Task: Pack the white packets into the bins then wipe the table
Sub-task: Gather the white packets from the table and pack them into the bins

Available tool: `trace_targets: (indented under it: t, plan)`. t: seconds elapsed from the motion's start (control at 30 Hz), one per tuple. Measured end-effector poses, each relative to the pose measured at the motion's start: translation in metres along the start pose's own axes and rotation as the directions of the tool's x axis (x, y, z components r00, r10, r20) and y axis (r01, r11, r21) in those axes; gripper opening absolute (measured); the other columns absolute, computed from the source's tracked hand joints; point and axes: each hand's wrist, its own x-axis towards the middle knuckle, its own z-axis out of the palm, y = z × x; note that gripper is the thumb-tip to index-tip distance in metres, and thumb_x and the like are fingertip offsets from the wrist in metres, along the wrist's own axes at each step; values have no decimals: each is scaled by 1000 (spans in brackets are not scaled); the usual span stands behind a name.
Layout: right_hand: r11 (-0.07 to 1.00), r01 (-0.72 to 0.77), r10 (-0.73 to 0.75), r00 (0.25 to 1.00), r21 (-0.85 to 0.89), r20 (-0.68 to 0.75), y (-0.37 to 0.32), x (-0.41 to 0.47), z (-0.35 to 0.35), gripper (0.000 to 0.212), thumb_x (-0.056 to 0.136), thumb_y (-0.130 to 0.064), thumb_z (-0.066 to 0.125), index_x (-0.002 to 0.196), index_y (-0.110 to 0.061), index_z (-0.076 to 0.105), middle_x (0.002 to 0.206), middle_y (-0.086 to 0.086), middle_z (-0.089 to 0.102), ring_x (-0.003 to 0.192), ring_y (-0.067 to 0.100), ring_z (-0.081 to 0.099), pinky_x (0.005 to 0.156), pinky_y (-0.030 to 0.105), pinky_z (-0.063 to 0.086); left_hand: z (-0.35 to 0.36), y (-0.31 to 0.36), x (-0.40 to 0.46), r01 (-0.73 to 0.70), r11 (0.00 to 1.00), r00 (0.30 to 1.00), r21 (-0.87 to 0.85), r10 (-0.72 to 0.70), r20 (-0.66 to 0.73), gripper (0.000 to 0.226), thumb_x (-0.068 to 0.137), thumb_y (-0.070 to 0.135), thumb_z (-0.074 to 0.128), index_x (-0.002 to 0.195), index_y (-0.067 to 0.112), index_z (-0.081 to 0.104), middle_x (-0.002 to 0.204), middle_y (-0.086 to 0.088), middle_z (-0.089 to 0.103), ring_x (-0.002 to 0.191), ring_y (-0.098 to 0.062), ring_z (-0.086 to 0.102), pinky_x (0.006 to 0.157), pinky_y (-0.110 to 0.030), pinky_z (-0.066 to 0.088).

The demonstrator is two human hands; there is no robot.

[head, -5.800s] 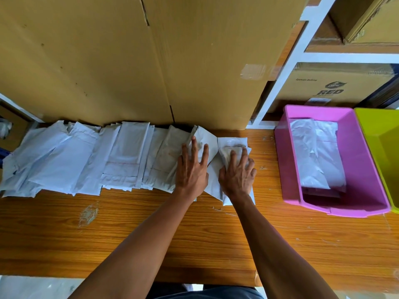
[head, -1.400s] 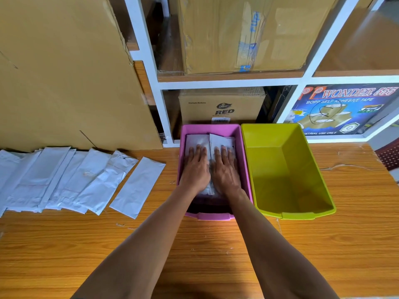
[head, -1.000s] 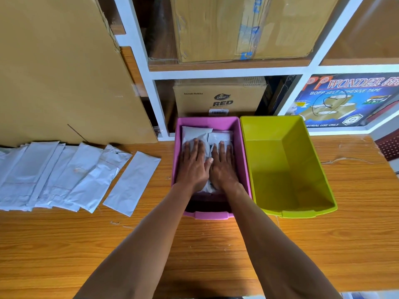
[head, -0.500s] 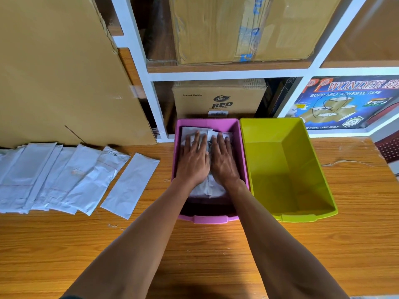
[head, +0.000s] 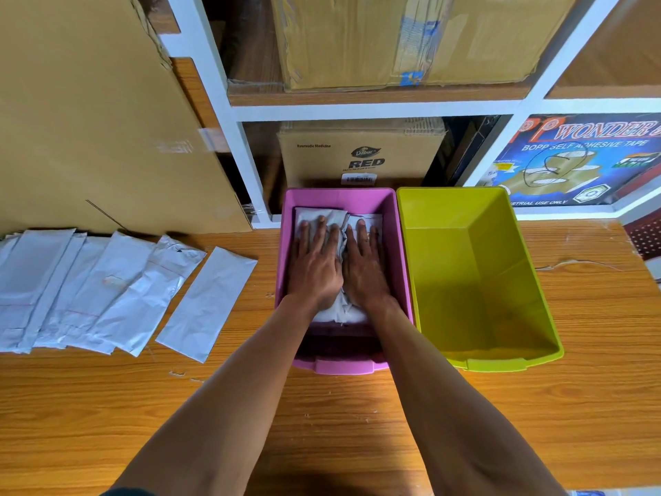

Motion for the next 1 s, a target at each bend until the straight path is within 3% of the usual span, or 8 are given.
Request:
trace_targets:
  t: [0.07, 0.17, 0.3, 0.43, 0.5, 0.63, 0.77, 1.0]
  plan:
    - [1000, 2, -2, 1000, 15, -12, -3, -2, -6, 68, 112, -20, 40, 166, -2, 3, 172, 23, -12, 152, 35, -28, 124, 43, -20, 0, 1, 0, 4, 1000, 1000, 9, -4, 17, 67, 111, 33, 34, 170, 19, 6, 177, -7, -7, 162, -36, -17, 131, -50, -6]
    - [995, 80, -81, 997, -51, -7, -3, -3, -4, 69, 106, -12, 50, 162, 4, 14, 171, 30, 6, 155, 44, -14, 128, 59, -3, -3, 2, 2, 18, 1000, 998, 18, -19, 66, 66, 112, 35, 29, 170, 19, 3, 177, -8, -11, 161, -36, -19, 131, -49, -8]
    - [997, -55, 57, 997, -53, 42, 3, 4, -3, 68, 105, -32, 11, 167, -2, 7, 172, 28, 0, 160, 46, -7, 129, 60, 8, -21, 7, 6, 27, 999, 989, -25, -24, 143, 65, 113, 39, 24, 170, 15, 2, 177, -9, -11, 161, -35, -18, 130, -47, -13]
    - [998, -38, 34, 997, -55, -68, -19, -3, -31, 59, 106, -14, 37, 161, 6, 25, 164, 35, 25, 155, 51, 20, 128, 59, 22, -45, 12, 2, -9, 995, 999, -101, 14, 49, 59, 113, 32, 32, 166, 9, 23, 175, -15, 15, 163, -33, 8, 133, -48, 9]
    - [995, -85, 80, 992, -48, -101, -30, -4, -43, 60, 103, -21, 32, 160, 0, 29, 162, 30, 34, 150, 47, 32, 121, 57, 36, -59, 12, -5, -60, 989, 997, -136, 53, -59, 53, 110, 27, 38, 160, 10, 37, 167, -15, 34, 157, -33, 26, 130, -48, 24]
    - [988, -153, 155, 943, 32, -294, -62, -4, -62, 46, 98, -17, 34, 136, 0, 53, 133, 26, 59, 114, 47, 58, 94, 53, 49, -92, -4, -22, -149, 968, 956, -202, 89, -279, 43, 103, 24, 41, 140, 9, 55, 137, -11, 58, 127, -30, 54, 103, -48, 53]
    - [991, -116, 135, 893, 72, -429, -109, -13, -74, 45, 95, -21, 34, 126, 0, 58, 125, 27, 60, 103, 49, 58, 84, 56, 52, -116, -44, -48, -156, 971, 936, -180, 88, -341, 34, 101, 24, 40, 126, 11, 59, 122, -8, 60, 115, -29, 56, 90, -46, 57]
    - [1000, -24, 13, 859, -16, -512, -202, -27, -48, 33, 91, -24, 45, 116, -9, 62, 112, 18, 64, 96, 44, 57, 80, 52, 49, -137, -145, -109, -36, 987, 958, -157, -10, -287, 32, 103, 22, 51, 132, 16, 61, 128, -7, 59, 118, -30, 57, 87, -46, 53]
